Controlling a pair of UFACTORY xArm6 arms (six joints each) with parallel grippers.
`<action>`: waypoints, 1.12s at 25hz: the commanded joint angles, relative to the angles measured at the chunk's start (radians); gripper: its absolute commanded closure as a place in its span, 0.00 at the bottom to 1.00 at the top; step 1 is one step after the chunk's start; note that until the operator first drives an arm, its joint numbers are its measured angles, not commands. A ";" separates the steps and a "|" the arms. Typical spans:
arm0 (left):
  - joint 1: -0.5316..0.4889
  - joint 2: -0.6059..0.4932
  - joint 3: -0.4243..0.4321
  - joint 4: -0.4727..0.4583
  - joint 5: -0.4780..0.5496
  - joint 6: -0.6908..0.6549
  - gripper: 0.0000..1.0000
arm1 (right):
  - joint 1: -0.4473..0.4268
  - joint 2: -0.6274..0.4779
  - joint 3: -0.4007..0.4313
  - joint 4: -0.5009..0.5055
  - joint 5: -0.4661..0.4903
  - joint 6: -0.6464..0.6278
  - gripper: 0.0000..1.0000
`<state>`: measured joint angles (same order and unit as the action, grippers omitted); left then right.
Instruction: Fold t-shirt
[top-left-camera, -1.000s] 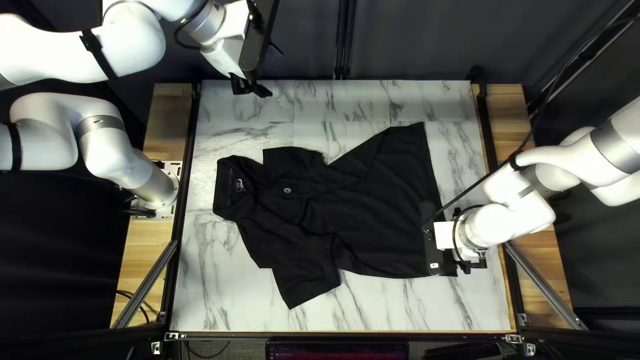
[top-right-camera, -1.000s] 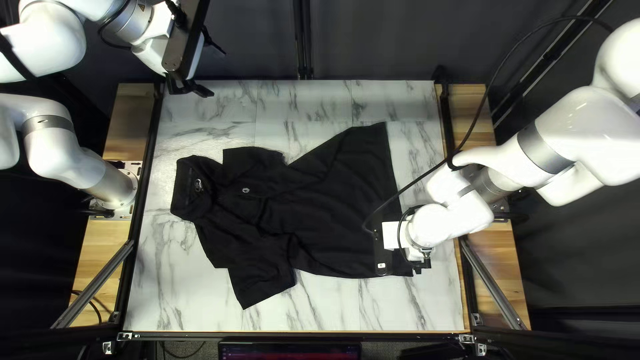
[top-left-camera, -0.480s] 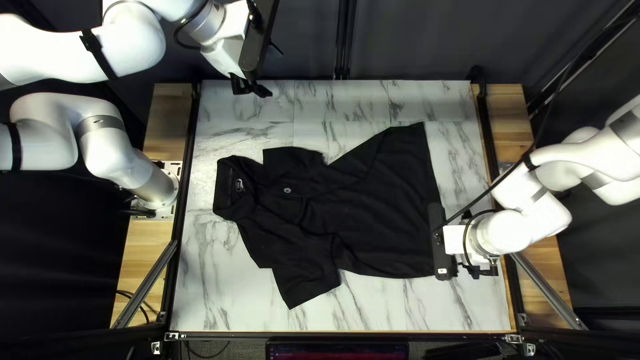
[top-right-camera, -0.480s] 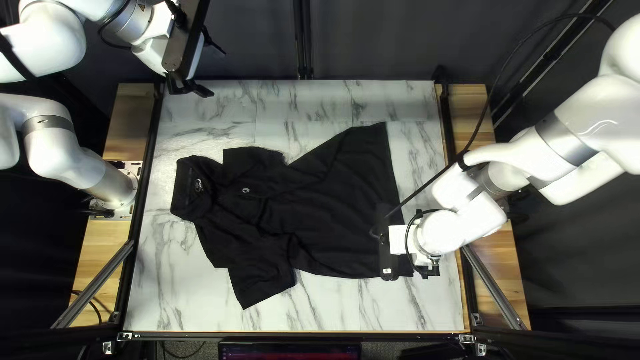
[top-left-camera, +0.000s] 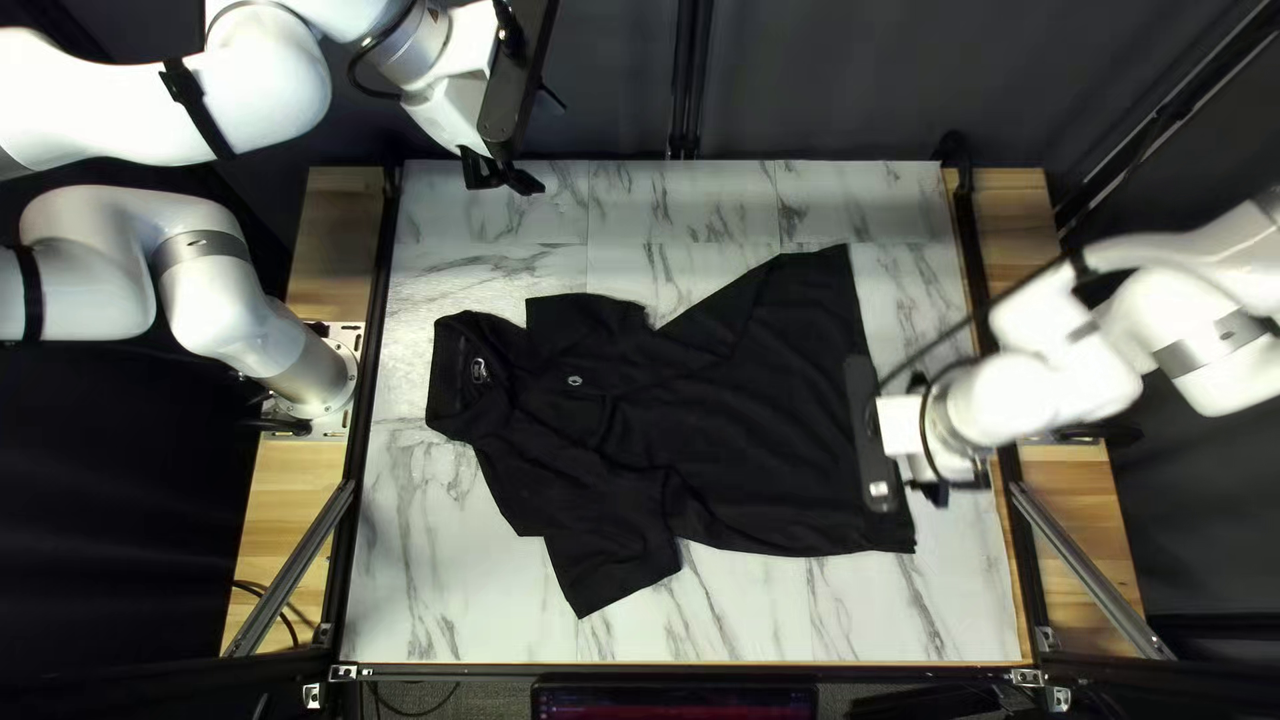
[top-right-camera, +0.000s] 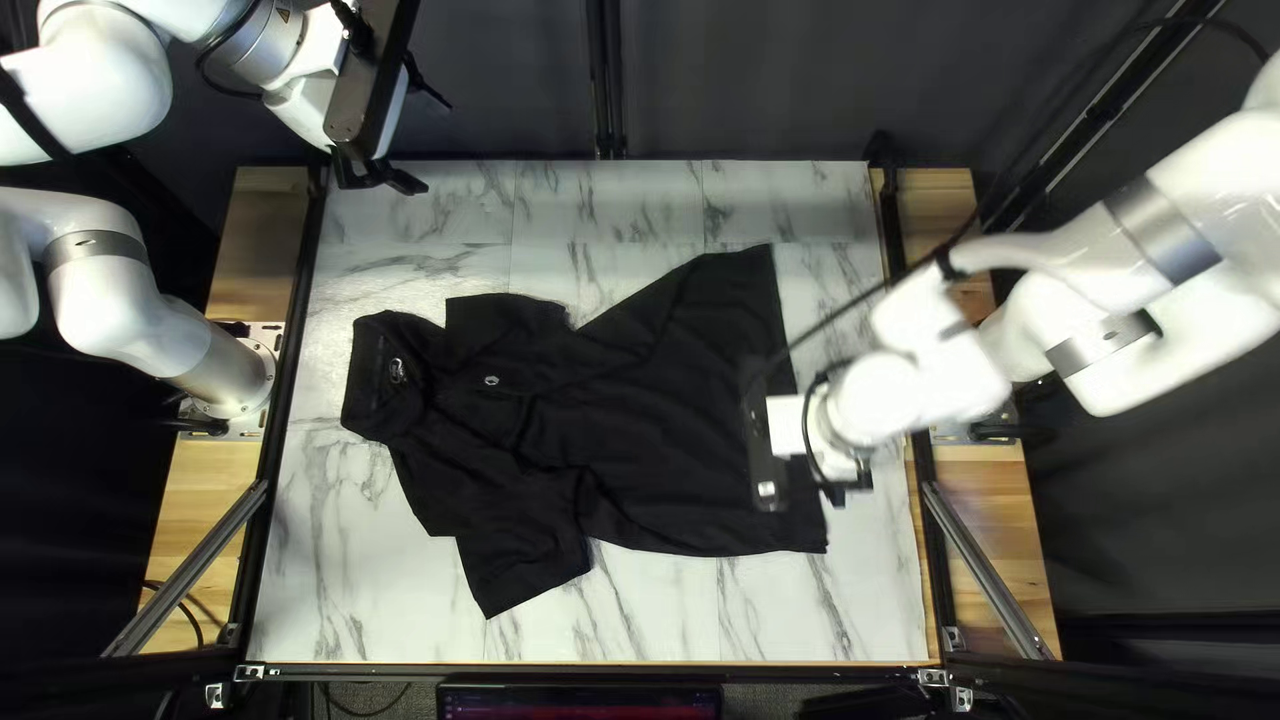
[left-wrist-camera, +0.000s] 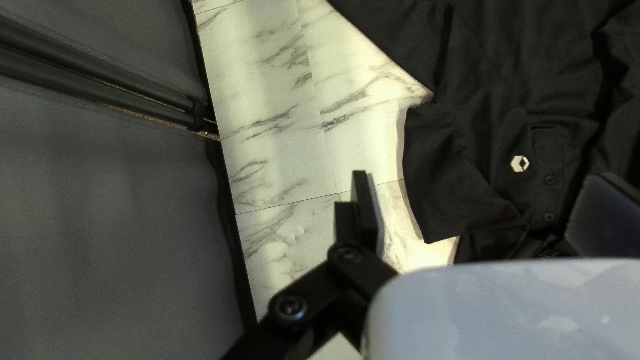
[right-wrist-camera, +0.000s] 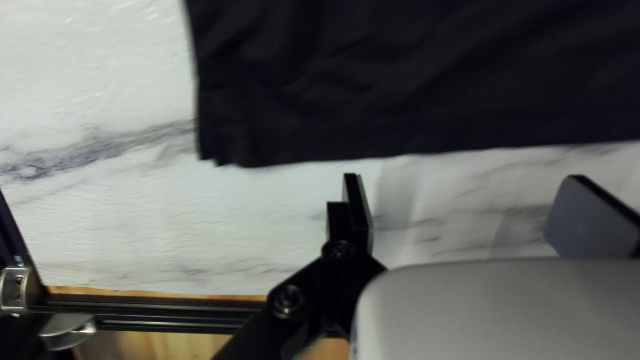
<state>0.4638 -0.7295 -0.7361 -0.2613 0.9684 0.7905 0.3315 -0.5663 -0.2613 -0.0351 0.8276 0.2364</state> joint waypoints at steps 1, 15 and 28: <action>0.000 0.000 0.000 0.000 0.000 0.000 0.00 | -0.077 -0.052 0.009 -0.041 0.017 -0.048 0.00; 0.000 0.000 0.000 0.000 0.000 0.000 0.00 | -0.142 -0.220 0.074 -0.031 0.084 -0.132 0.00; 0.000 0.000 0.000 0.000 0.000 0.000 0.00 | -0.272 -0.537 -0.199 -0.089 0.607 -0.259 0.00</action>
<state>0.4638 -0.7295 -0.7361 -0.2613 0.9684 0.7905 0.0430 -1.0911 -0.3582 -0.0910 1.3232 -0.0473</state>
